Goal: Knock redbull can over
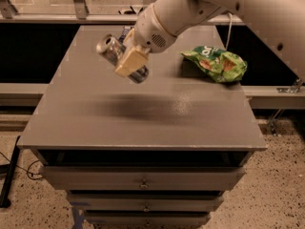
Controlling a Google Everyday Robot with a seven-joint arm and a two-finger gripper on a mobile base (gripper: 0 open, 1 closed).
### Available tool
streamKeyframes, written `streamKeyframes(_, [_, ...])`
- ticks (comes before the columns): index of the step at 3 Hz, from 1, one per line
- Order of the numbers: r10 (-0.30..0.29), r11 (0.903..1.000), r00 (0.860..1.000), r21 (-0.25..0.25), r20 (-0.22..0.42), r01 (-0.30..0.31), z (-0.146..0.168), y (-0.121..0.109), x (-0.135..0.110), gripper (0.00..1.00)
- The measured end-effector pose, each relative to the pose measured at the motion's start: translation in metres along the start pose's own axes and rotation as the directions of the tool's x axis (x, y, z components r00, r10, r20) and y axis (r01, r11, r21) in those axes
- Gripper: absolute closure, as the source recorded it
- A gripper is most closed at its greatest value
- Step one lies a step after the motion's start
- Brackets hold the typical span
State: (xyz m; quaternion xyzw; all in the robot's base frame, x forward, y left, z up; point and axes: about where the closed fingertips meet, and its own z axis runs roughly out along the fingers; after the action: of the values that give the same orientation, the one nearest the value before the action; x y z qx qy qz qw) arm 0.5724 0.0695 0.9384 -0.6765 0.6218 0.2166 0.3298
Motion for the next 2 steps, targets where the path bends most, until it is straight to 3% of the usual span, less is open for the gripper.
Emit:
streamKeyframes(1, [-0.142, 0.9826, 0.952, -0.155, -0.272, 0.102, 0.013, 0.032, 0.041, 1.00])
streamKeyframes(2, [-0.259, 0.9501, 0.841, -0.282, -0.475, 0.134, 0.013, 0.061, 0.091, 1.00])
